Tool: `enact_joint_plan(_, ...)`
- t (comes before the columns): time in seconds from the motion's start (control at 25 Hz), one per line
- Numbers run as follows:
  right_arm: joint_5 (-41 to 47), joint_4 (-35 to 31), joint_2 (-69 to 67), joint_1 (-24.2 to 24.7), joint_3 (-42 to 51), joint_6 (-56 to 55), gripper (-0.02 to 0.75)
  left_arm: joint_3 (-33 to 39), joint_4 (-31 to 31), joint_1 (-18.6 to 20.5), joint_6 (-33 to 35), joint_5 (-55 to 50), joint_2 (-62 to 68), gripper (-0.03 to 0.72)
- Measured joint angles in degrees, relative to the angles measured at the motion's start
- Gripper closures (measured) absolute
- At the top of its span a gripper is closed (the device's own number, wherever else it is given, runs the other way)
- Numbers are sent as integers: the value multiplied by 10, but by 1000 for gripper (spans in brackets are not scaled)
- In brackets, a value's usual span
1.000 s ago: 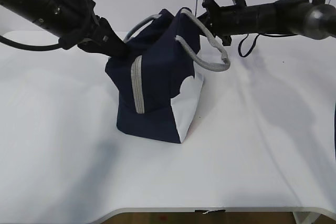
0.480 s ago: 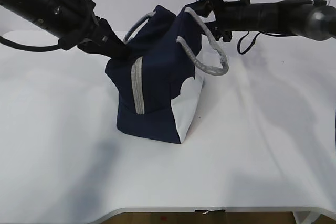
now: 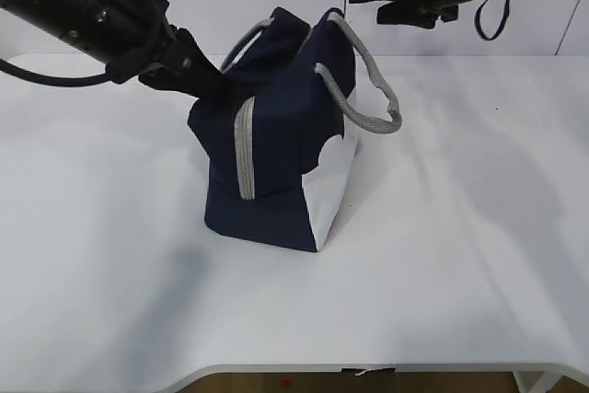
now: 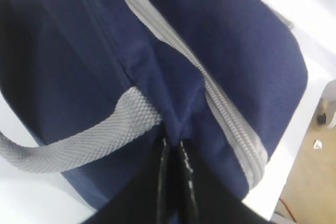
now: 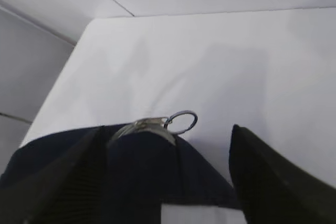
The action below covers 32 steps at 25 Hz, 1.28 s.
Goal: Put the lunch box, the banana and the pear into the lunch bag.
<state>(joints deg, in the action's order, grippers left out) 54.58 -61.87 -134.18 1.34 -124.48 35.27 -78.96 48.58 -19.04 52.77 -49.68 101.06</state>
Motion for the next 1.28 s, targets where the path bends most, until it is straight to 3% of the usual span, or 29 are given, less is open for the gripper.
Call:
enact_joint_plan(0.12,31,84,45,0,0,-26,164,0,7,0,0,6,0,618)
enact_joint_plan(0.32,87,192,111,0,0,-71,163,0,35,0,0,10,0,374)
enact_joint_plan(0.44,134,244,143,0,0,-94,163,1,46,0,0,28,-8,288)
enact_joint_plan(0.64,162,317,174,-1,0,-134,163,-9,53,0,-13,53,-46,262)
enact_joint_plan(0.8,168,369,187,-5,0,-183,163,-47,29,0,-68,47,-66,260)
enact_joint_plan(1.08,170,403,249,-31,5,-210,163,-101,-164,0,-251,-44,-84,258)
enact_joint_plan(1.28,172,462,305,-75,38,-227,163,-105,-267,0,-337,-113,-113,258)
